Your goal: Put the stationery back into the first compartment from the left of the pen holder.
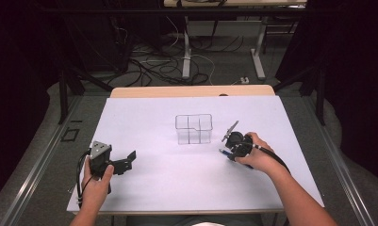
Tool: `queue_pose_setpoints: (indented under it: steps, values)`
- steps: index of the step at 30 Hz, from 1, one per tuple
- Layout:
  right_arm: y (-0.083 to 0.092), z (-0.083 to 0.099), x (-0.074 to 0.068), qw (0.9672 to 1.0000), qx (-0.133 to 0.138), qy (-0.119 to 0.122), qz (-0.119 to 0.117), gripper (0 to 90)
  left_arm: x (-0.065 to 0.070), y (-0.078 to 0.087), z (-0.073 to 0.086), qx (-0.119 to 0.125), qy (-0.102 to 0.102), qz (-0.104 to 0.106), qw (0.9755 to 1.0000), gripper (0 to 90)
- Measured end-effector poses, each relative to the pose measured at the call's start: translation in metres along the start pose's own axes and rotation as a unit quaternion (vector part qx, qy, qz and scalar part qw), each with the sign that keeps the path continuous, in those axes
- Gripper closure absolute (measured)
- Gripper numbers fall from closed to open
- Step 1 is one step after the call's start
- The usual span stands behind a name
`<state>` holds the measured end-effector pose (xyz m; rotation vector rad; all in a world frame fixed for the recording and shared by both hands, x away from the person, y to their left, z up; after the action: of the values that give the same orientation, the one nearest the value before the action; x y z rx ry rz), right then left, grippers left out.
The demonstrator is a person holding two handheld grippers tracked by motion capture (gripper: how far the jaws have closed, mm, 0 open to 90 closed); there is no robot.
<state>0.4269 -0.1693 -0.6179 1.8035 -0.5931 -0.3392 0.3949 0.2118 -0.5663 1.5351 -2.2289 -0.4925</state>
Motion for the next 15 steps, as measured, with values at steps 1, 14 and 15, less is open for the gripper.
queue_pose_setpoints:
  steps: [1,14,15]
  values:
    - [-0.0002,0.0002,-0.0003,1.0,-0.003,-0.006,0.006,68.1,0.0,0.0,0.0,0.0,0.0,0.0,1.0,0.4]
    - [-0.0063,-0.0004,0.0005,0.9999,-0.005,0.01,0.0,74.2,0.0005,-0.0006,0.0004,-0.002,-0.002,0.001,1.0,0.4]
    - [-0.0063,-0.0004,0.0005,0.9999,-0.005,0.01,0.0,74.2,0.0007,-0.0007,0.0006,-0.003,-0.002,0.002,1.0,0.4]
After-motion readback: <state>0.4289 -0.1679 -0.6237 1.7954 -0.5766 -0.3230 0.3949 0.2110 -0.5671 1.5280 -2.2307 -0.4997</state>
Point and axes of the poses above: each handheld gripper's, and its own axes: y roughly backward along the jaws, z roughly out of its underside, x roughly to its right, the point moved 10 cm from there along -y, roughly forward along the jaws, and after that the axes turned 2 degrees about -z, right-handed, at the moved point
